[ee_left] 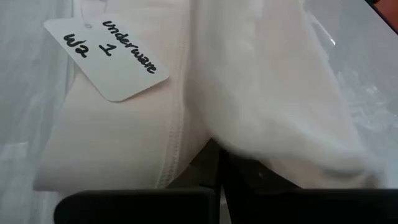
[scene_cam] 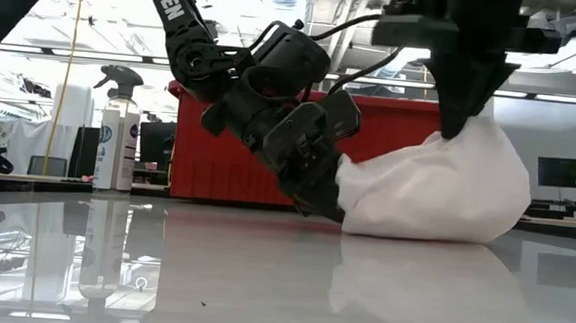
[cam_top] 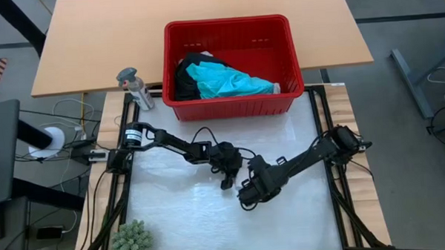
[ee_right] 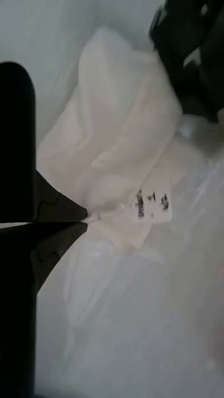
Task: Fold Laundry from Bin
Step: Fold the white underwear
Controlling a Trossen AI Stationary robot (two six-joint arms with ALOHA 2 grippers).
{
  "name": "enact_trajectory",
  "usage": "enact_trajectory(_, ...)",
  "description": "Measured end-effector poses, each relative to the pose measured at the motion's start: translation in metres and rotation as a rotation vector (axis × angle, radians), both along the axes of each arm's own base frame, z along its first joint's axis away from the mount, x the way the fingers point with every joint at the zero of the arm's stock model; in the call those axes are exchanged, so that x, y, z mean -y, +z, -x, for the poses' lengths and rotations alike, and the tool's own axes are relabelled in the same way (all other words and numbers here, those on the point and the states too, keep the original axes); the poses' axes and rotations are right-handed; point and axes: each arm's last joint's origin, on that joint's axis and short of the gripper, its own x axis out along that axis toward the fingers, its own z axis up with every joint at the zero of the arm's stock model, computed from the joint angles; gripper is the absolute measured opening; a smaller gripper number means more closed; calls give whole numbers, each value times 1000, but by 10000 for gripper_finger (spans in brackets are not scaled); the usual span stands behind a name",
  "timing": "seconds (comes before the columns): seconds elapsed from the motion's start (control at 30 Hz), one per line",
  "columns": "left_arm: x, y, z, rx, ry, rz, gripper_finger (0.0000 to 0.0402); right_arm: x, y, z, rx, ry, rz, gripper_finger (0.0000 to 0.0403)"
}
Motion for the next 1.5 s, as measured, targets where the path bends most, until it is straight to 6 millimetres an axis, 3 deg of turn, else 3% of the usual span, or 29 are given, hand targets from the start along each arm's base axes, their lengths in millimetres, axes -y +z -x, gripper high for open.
enact_trajectory(0.67, 0, 0, 0, -24, 34, 62, 0, 16, -31, 6, -52, 2, 65, 18)
enact_trajectory(1.2, 0, 1, -1, -33, 79, 125, 0, 31, -31, 0, -55, 47, 149, 37)
enact_trajectory(1.5, -1, 2, -1, -40, 97, 151, 0, 30, -31, 2, -73, 53, 143, 111)
